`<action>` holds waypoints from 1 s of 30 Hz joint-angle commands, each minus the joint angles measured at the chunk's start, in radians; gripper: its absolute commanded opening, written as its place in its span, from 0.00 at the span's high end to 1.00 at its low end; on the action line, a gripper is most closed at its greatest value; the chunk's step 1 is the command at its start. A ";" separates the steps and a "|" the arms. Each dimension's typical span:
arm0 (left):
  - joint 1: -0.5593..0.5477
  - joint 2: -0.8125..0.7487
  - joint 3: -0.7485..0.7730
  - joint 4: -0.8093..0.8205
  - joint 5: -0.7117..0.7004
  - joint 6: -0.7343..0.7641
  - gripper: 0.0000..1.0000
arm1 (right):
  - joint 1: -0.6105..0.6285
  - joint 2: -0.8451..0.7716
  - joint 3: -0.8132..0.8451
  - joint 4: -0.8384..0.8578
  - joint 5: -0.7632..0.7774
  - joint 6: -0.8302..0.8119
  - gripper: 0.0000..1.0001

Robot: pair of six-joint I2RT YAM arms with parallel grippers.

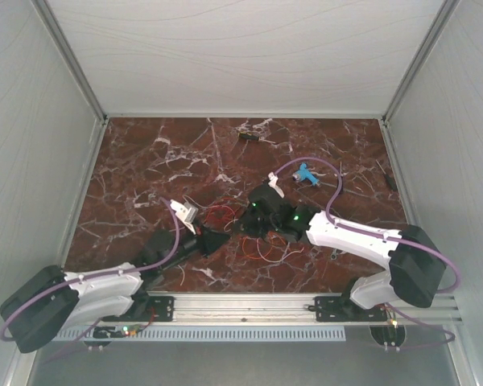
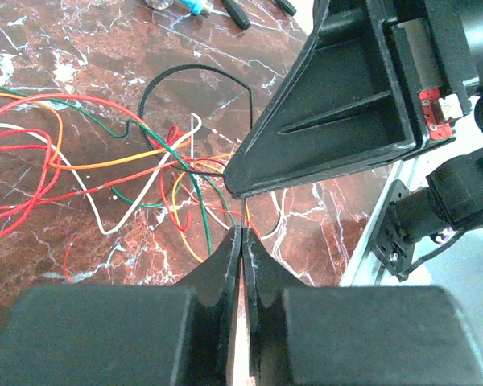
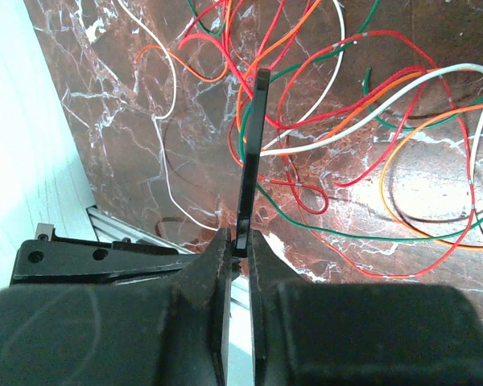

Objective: Zip-tie the wires
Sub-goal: Tie the cable at the center of the board.

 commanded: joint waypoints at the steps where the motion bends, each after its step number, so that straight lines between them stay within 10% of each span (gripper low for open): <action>1: -0.006 -0.051 -0.028 -0.054 -0.020 0.001 1.00 | -0.034 0.014 0.021 -0.024 0.059 -0.025 1.00; 12: -0.015 -0.097 -0.034 -0.095 -0.004 0.016 1.00 | -0.039 0.038 0.021 -0.006 0.022 -0.030 1.00; 18: -0.014 -0.050 0.032 -0.091 -0.007 0.040 0.47 | -0.035 0.053 0.005 0.021 -0.010 -0.017 1.00; 30: -0.005 0.152 0.120 0.033 0.022 0.013 0.51 | -0.031 0.044 -0.007 0.031 -0.018 -0.011 1.00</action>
